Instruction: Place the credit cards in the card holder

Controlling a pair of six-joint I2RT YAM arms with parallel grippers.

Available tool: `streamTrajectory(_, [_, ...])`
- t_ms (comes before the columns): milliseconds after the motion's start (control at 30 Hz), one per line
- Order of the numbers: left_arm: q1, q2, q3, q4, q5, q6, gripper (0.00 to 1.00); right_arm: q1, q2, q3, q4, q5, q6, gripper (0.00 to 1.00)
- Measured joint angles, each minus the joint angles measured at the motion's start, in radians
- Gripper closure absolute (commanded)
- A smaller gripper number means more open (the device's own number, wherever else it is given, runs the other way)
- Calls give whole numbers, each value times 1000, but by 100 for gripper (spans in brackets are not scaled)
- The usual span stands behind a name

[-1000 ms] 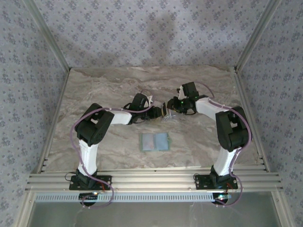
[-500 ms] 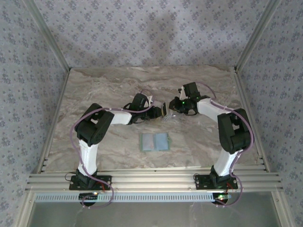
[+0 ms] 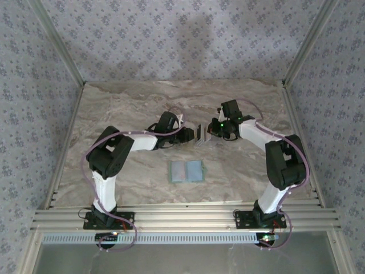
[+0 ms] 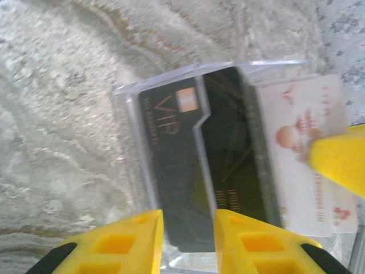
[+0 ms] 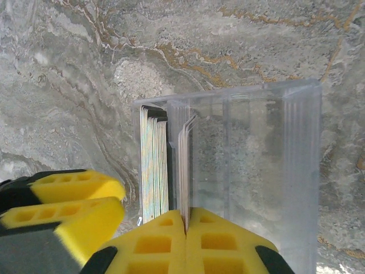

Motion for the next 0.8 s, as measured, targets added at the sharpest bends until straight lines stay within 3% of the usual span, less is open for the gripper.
streamTrajectory(333, [-60, -62, 49, -53, -8, 32, 100, -2, -13, -16, -9, 24, 0, 100])
streamTrajectory(800, [-78, 59, 186, -60, 61, -1, 100, -26, -32, -40, -8, 17, 9, 100])
